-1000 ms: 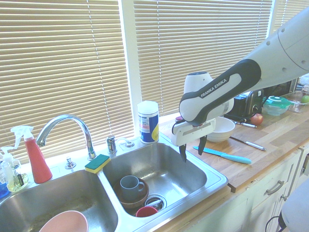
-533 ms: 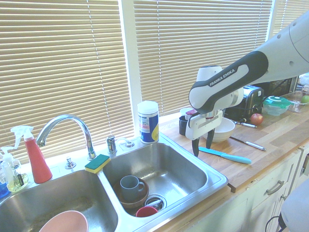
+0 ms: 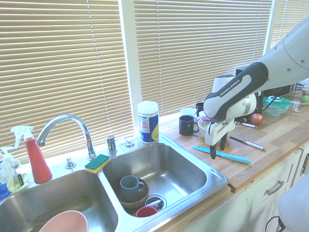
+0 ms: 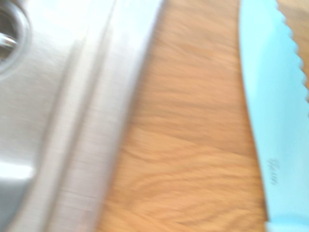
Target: Put the knife into the sink
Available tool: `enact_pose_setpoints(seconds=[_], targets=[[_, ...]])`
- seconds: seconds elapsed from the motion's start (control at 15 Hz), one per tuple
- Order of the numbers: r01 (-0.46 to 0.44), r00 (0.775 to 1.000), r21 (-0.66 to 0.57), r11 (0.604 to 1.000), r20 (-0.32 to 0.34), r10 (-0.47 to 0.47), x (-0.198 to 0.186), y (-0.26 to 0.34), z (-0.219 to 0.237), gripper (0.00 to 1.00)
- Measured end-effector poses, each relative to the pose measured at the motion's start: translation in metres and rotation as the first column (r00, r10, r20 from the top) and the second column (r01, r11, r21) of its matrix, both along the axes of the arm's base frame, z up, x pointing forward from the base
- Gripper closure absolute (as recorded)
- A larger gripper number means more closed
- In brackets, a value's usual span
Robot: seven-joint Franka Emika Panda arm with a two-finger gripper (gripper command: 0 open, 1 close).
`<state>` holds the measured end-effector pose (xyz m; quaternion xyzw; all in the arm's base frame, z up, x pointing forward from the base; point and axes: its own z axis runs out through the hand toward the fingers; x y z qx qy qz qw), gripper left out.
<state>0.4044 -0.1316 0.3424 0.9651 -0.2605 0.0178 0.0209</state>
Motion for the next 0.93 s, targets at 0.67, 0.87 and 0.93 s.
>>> enact_pose_setpoints(seconds=[0.67,0.87,0.93], targets=[[0.040,0.999,-0.021,0.999,-0.016,-0.041,-0.004,-0.032,-0.029,1.00],[0.042,0.999,-0.021,0.999,-0.016,-0.042,-0.005,-0.033,-0.029,1.00],[0.042,0.999,-0.021,0.999,-0.016,-0.042,-0.005,-0.033,-0.029,1.00]])
